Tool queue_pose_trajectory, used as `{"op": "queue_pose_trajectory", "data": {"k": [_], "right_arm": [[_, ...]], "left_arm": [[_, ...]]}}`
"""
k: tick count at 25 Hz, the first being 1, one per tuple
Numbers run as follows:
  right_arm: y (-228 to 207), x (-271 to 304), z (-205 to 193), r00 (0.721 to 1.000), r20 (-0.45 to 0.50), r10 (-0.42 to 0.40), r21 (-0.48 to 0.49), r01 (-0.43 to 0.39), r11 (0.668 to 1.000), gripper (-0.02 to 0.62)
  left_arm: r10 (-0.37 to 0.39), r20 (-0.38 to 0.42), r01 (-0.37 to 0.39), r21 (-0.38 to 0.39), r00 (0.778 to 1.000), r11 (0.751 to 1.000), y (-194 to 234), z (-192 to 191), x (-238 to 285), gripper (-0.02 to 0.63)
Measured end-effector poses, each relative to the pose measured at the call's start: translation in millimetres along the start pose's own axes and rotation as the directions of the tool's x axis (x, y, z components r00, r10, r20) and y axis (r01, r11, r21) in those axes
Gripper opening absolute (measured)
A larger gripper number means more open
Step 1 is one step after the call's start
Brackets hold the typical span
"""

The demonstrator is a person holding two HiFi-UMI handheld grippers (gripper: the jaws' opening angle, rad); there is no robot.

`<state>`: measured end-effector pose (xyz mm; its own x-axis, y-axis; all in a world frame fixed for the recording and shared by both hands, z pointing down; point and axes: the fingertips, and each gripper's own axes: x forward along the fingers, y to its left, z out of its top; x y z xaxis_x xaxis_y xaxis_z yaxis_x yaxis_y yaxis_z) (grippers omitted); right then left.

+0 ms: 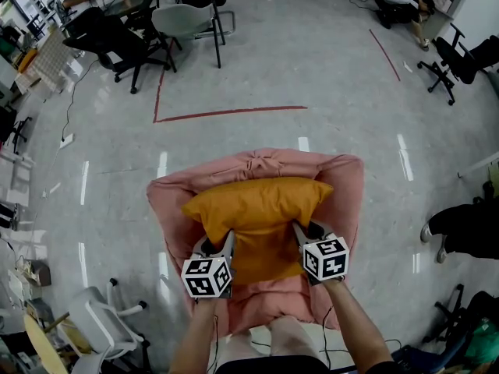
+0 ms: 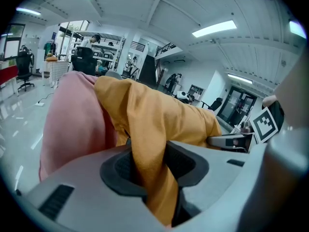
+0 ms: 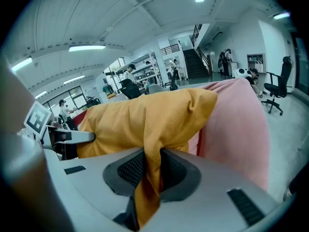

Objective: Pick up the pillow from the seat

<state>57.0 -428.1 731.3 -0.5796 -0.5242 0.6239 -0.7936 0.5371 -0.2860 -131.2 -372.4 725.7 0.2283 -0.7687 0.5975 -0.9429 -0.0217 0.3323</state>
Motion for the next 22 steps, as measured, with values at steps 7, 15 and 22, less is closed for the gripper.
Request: {"op": "queue_pose_trajectory", "data": {"k": [7,15,22], "right_arm": [[2,-3,0,1.0,-0.008,-0.005,-0.012,0.005,1.0,0.077],[12,-16,0,1.0,0.007,-0.008,-0.021,0.008,1.0,0.077],[23,-33,3,0.999,0.038,-0.014,-0.035,0.016,0.999,0.077]], "left_arm": [[-0.004,-0.006,0.004,-0.005,1.0,1.0,-2,0,-3,0.146],[-0.023,0.017,0.023,0.0,1.0,1.0,-6,0,-18,0.14],[-0.029,0.029,0.03,-0.001,0.999,1.0,-12,2,-35,0.133]]}}
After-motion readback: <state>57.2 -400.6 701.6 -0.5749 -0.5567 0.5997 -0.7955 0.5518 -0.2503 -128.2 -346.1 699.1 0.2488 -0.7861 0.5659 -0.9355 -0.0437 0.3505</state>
